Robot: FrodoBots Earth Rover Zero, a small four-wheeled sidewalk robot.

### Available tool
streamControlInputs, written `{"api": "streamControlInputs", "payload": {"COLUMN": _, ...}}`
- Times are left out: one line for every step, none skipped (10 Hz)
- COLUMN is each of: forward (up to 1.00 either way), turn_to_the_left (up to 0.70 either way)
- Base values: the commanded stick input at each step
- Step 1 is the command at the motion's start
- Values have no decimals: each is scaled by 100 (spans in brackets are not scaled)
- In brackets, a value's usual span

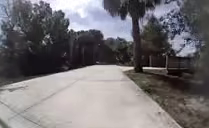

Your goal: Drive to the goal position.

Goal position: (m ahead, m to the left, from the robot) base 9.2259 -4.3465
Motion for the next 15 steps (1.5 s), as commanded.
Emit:
{"api": "streamControlInputs", "payload": {"forward": 85, "turn_to_the_left": 0}}
{"api": "streamControlInputs", "payload": {"forward": 85, "turn_to_the_left": 0}}
{"api": "streamControlInputs", "payload": {"forward": 85, "turn_to_the_left": 0}}
{"api": "streamControlInputs", "payload": {"forward": 85, "turn_to_the_left": 0}}
{"api": "streamControlInputs", "payload": {"forward": 85, "turn_to_the_left": 0}}
{"api": "streamControlInputs", "payload": {"forward": 85, "turn_to_the_left": 0}}
{"api": "streamControlInputs", "payload": {"forward": 85, "turn_to_the_left": 0}}
{"api": "streamControlInputs", "payload": {"forward": 85, "turn_to_the_left": 0}}
{"api": "streamControlInputs", "payload": {"forward": 85, "turn_to_the_left": 0}}
{"api": "streamControlInputs", "payload": {"forward": 85, "turn_to_the_left": 0}}
{"api": "streamControlInputs", "payload": {"forward": 85, "turn_to_the_left": 0}}
{"api": "streamControlInputs", "payload": {"forward": 85, "turn_to_the_left": 0}}
{"api": "streamControlInputs", "payload": {"forward": 85, "turn_to_the_left": 0}}
{"api": "streamControlInputs", "payload": {"forward": 85, "turn_to_the_left": 0}}
{"api": "streamControlInputs", "payload": {"forward": 85, "turn_to_the_left": 0}}
